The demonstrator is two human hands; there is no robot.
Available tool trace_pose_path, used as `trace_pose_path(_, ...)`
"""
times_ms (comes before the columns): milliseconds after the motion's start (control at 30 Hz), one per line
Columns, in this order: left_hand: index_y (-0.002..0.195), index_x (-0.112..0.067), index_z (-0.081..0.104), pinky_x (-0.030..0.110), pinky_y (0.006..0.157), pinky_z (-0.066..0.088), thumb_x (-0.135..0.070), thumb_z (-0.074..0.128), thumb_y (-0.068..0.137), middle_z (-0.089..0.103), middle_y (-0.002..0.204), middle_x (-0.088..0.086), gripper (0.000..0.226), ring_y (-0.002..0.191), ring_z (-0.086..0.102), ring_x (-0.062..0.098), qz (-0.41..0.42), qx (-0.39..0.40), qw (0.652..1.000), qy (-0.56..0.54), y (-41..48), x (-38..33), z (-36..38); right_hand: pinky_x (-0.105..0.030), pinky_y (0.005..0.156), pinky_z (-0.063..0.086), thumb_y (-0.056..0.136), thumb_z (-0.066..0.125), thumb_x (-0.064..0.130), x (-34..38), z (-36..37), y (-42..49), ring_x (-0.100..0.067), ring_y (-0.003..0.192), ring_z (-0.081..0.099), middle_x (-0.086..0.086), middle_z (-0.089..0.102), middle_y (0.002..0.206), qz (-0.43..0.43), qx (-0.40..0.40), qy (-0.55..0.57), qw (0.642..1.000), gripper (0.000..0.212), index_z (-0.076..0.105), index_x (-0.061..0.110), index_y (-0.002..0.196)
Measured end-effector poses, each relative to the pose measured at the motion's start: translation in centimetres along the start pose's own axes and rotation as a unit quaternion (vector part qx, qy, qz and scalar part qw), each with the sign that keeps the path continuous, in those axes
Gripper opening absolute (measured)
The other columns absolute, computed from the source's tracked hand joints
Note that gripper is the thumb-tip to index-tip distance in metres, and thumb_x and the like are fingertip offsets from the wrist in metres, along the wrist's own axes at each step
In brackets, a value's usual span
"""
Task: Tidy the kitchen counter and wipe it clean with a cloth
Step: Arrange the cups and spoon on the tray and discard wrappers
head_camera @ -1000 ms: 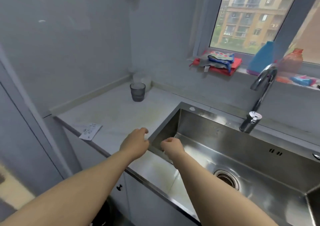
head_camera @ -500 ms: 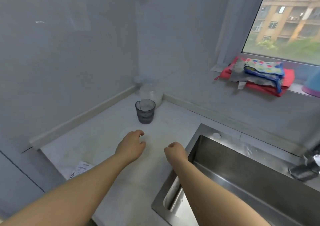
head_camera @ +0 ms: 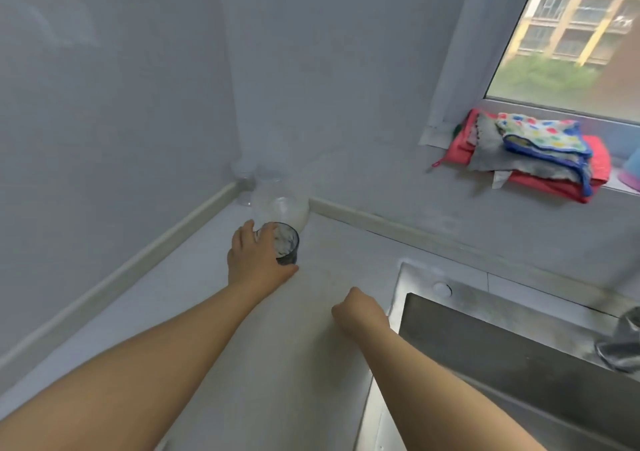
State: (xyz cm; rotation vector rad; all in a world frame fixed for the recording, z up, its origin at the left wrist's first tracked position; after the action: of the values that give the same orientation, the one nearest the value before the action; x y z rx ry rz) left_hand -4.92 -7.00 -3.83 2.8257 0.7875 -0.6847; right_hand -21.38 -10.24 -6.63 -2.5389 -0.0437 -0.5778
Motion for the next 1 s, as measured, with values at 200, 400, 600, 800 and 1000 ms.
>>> trace_pose_path(200, 0.150, -0.022, 0.008, 0.045, 0.112, 0.024, -0.058, 0.068, 0.074, 0.008, 0.155, 0.010, 0.104, 0.142, 0.012, 0.033, -0.050, 0.066, 0.996, -0.017, 2.9, -0.4, 1.4, -0.029, 0.091, 0.042, 0.091, 0.040, 0.011, 0.3, -0.3, 0.6, -0.028, 0.118, 0.052, -0.009, 0.052, 0.128, 0.007, -0.004, -0.026, 1.000, 0.034, 0.046, 0.009, 0.124)
trace_pose_path(400, 0.150, -0.020, 0.010, 0.045, 0.111, 0.027, -0.050, 0.074, 0.072, 0.017, 0.150, 0.014, 0.105, 0.136, 0.024, 0.038, -0.115, 0.087, 0.984, -0.101, 4.7, -0.5, 1.0, -0.029, 0.090, 0.043, 0.091, 0.042, 0.011, 0.9, -0.1, 0.5, -0.029, 0.117, 0.053, -0.010, 0.053, 0.127, 0.000, -0.006, -0.042, 0.999, 0.032, 0.047, 0.008, 0.123)
trace_pose_path(600, 0.145, -0.014, 0.019, 0.042, 0.105, 0.036, -0.052, 0.077, 0.067, 0.023, 0.142, 0.016, 0.104, 0.132, 0.032, 0.036, -0.084, 0.128, 0.988, -0.008, 4.7, -0.4, 0.5, -0.026, 0.076, 0.038, 0.091, 0.042, 0.009, 0.8, -0.2, 0.6, -0.028, 0.110, 0.055, -0.010, 0.055, 0.124, -0.001, -0.006, -0.052, 0.999, 0.030, 0.050, 0.008, 0.120)
trace_pose_path(800, 0.147, -0.026, 0.013, 0.042, 0.104, 0.041, -0.045, 0.073, 0.071, 0.020, 0.142, 0.015, 0.099, 0.131, 0.030, 0.038, -0.043, 0.195, 0.979, 0.031, 4.0, -0.7, 0.6, -0.026, 0.076, 0.037, 0.090, 0.041, 0.010, 0.4, 0.2, 0.4, -0.029, 0.111, 0.054, -0.010, 0.055, 0.124, -0.008, -0.014, -0.054, 0.998, 0.028, 0.051, 0.009, 0.116)
trace_pose_path(1000, 0.145, -0.029, 0.016, 0.040, 0.099, 0.043, -0.041, 0.071, 0.071, 0.027, 0.136, 0.014, 0.093, 0.124, 0.038, 0.038, -0.020, 0.168, 0.985, 0.039, 2.8, -0.6, 0.6, -0.026, 0.076, 0.036, 0.089, 0.046, 0.017, -0.2, 0.9, -0.2, -0.027, 0.105, 0.053, -0.010, 0.054, 0.114, -0.007, 0.006, -0.032, 0.999, 0.034, 0.048, 0.008, 0.121)
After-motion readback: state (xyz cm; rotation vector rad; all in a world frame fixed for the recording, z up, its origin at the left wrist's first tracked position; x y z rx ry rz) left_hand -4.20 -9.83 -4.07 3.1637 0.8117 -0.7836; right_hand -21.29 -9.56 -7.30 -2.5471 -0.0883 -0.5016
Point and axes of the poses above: each hand's wrist, its own y-axis towards the middle knuckle, its own z-axis out of the palm, x = y × z, the point moved 1 cm from there along y, towards the middle knuckle
